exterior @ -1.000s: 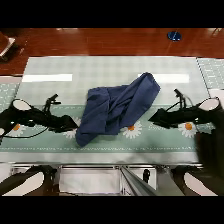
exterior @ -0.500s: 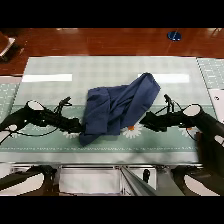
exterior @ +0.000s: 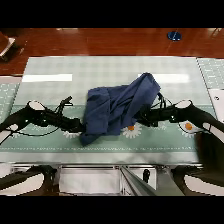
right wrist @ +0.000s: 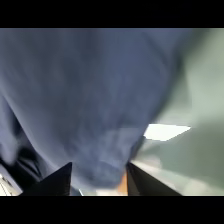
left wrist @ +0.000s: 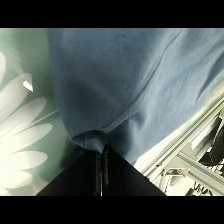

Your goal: Fold the shirts.

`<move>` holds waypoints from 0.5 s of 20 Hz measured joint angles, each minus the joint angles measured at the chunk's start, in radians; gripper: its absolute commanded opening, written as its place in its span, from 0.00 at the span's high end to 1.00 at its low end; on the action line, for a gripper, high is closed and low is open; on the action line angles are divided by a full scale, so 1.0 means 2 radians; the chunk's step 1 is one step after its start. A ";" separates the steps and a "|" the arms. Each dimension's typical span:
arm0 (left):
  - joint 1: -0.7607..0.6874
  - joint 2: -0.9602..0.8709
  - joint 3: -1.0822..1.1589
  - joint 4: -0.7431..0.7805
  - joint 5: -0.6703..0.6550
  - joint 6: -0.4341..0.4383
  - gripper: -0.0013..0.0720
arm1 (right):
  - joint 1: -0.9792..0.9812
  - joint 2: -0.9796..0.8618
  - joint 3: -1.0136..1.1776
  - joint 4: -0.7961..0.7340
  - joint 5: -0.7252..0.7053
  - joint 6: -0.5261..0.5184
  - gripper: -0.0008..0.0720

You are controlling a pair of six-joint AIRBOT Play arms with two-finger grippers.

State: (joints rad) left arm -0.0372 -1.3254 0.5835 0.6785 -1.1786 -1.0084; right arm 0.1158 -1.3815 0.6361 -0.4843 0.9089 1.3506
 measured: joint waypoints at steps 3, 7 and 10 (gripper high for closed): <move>0.000 0.000 0.000 -0.001 0.000 0.001 0.96 | 0.008 -0.032 0.034 0.013 0.007 -0.009 0.44; 0.000 0.000 0.000 -0.003 0.002 0.001 0.96 | 0.040 -0.069 0.085 0.021 0.015 -0.013 0.96; 0.000 0.000 0.000 -0.005 0.003 0.001 0.96 | 0.053 -0.079 0.124 0.019 0.025 -0.023 0.96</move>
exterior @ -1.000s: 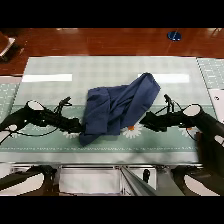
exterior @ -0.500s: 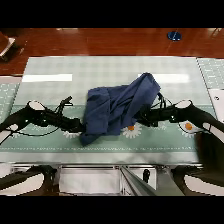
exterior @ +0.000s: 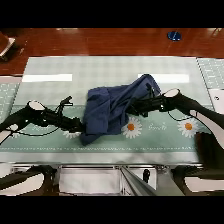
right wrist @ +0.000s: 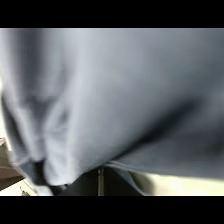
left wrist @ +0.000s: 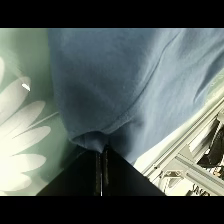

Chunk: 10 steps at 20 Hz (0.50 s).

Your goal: Fold the shirts.

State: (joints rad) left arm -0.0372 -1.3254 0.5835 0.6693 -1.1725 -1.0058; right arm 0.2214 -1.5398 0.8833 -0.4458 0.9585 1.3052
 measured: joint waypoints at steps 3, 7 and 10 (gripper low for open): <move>0.007 0.002 0.009 -0.001 -0.001 0.000 0.96 | -0.001 0.000 0.045 -0.024 0.031 -0.001 0.96; 0.057 0.030 0.084 -0.053 -0.019 0.000 0.96 | -0.024 0.039 0.161 -0.094 0.080 0.033 0.96; 0.104 0.070 0.186 -0.135 -0.029 -0.001 0.96 | -0.044 0.082 0.294 -0.161 0.113 0.067 0.96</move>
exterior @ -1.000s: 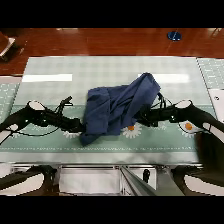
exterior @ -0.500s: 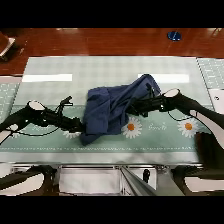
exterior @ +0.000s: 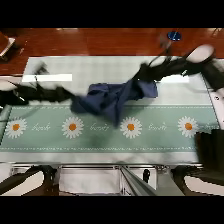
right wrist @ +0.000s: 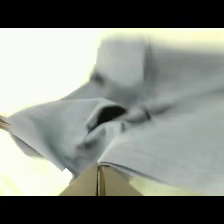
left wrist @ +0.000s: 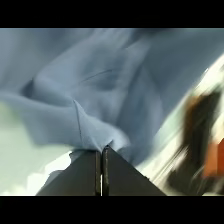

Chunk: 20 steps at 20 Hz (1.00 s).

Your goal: Fold the shirts.

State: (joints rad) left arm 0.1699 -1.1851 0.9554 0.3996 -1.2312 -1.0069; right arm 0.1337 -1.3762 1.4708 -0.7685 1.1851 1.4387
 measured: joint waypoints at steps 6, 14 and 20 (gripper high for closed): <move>0.062 0.063 0.282 -0.075 0.002 -0.030 0.96 | -0.011 0.093 0.250 -0.104 0.050 0.027 0.96; 0.101 0.166 0.513 0.149 0.015 -0.141 0.96 | -0.013 0.266 0.307 -0.239 0.093 0.045 0.96; 0.100 0.231 0.533 0.221 -0.002 -0.175 0.96 | -0.013 0.347 0.241 -0.301 0.158 0.069 0.96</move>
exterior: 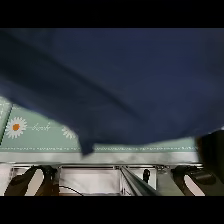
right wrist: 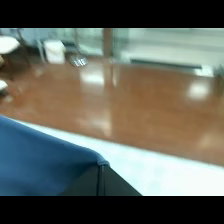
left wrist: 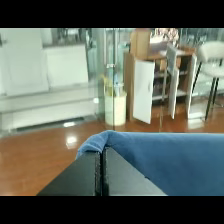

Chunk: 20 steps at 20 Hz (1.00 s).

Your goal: Fold the shirts.

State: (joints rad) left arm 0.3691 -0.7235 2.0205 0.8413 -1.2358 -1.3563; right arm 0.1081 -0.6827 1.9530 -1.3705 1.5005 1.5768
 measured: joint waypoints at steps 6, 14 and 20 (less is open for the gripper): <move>-0.052 0.015 -0.103 0.020 -0.014 -0.011 0.96 | 0.000 0.039 -0.134 -0.030 0.039 0.019 0.96; -0.174 -0.111 -0.324 0.021 0.120 0.014 0.96 | 0.000 -0.020 -0.349 -0.050 -0.059 0.043 0.96; -0.257 -0.287 -0.355 0.018 0.255 0.005 0.96 | -0.056 -0.206 -0.379 -0.045 -0.179 0.058 0.96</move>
State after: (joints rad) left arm -0.1455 -1.2972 1.3102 0.8776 -0.7265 -1.3472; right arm -0.0029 -1.0946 1.1950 -1.4609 1.1419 1.6932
